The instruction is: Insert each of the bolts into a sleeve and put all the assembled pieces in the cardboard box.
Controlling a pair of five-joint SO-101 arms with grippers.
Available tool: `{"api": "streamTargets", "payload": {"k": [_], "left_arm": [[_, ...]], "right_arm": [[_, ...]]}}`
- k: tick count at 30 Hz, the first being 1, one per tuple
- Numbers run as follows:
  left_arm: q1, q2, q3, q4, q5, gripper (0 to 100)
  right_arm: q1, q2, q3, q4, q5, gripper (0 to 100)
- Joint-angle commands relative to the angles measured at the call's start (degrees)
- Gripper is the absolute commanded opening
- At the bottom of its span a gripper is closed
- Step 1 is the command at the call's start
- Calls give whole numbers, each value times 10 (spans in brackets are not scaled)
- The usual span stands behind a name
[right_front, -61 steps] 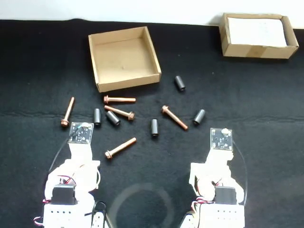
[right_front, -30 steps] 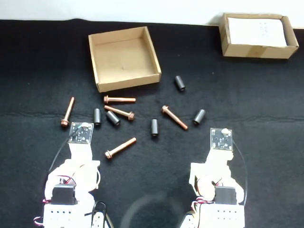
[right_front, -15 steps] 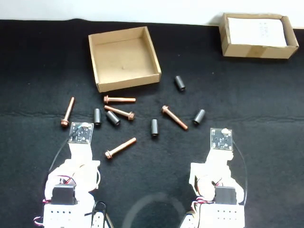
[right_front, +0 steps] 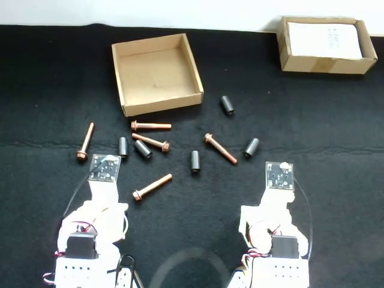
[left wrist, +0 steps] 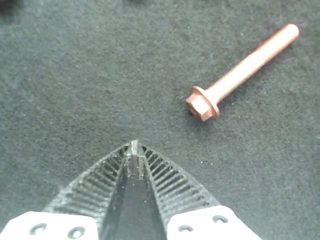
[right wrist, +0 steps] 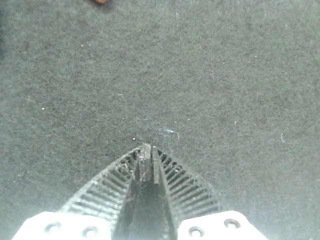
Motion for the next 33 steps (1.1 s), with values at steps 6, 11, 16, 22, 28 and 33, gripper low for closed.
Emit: {"api": "streamTargets", "payload": {"k": [6,11,16,22,28,33], "left_arm": [[10,0,9,-1,-4,27],[2,-1,-25,-48,-5,27],[-16,-1,-86,-82,-5,27],[-18,1,-201,-78,-5,27],[5,13,-343,21,-4,27],[11,123,-455,132,-4,27]], "right_arm": [[4,-4,54,3,-2,6],[4,-4,54,3,-2,6],[4,-4,54,3,-2,6],[4,-4,54,3,-2,6],[4,-4,54,3,-2,6],[4,-4,54,3,-2,6]]}}
